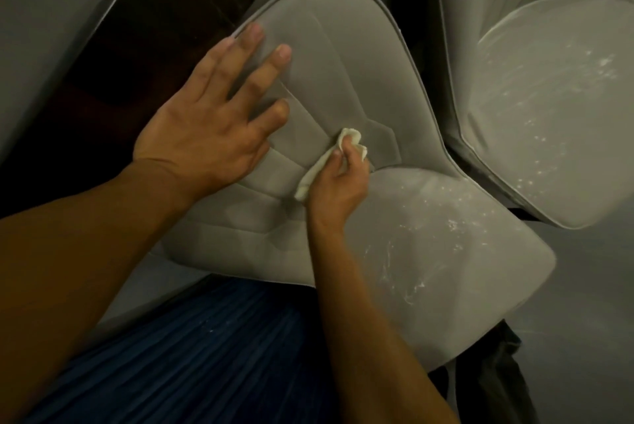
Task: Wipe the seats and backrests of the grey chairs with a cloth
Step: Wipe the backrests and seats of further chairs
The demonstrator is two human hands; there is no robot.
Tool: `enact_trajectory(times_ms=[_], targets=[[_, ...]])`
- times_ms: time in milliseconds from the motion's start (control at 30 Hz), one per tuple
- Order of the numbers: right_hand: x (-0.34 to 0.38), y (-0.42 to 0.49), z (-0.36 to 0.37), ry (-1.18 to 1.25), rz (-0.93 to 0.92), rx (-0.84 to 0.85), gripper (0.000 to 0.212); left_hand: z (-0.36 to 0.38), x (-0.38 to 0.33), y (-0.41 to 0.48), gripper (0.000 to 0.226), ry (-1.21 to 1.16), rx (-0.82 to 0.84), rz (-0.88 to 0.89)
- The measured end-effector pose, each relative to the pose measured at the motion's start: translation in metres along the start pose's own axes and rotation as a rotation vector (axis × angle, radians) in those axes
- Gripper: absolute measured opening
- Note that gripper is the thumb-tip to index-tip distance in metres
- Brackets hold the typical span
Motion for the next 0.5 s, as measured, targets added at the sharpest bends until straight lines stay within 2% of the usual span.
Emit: enact_trajectory(times_ms=[67,167,233,300,333,500], targets=[[0.004,-0.019,0.004,-0.075,-0.1,0.043,0.022,0.0,-0.001,0.0,0.047,0.003,-0.001,0.007],[-0.012,-0.027,-0.011,-0.123,-0.252,0.194,0.023,0.001,0.0,0.0,0.042,0.013,-0.013,0.015],[-0.025,-0.009,-0.021,-0.147,-0.168,0.178,0.021,0.001,0.001,0.0,0.038,0.009,-0.033,0.015],[-0.025,0.006,-0.027,-0.113,-0.001,0.089,0.022,0.002,0.0,0.0,0.045,0.002,-0.041,0.024],[-0.018,0.007,-0.024,-0.09,0.013,0.081,0.022,0.002,0.0,0.001,0.046,0.005,-0.043,0.027],[0.018,-0.035,-0.012,-0.117,-0.299,0.203,0.023,0.004,0.002,0.0,0.043,0.023,-0.048,0.028]])
Point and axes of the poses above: each hand's wrist, its own y-axis towards the middle knuckle, its own z-axis out of the palm, x = y × z, the point moved 2 cm from there along y, towards the middle knuckle, and after that the axes turned 13 degrees about -y, right-handed, at the moved point
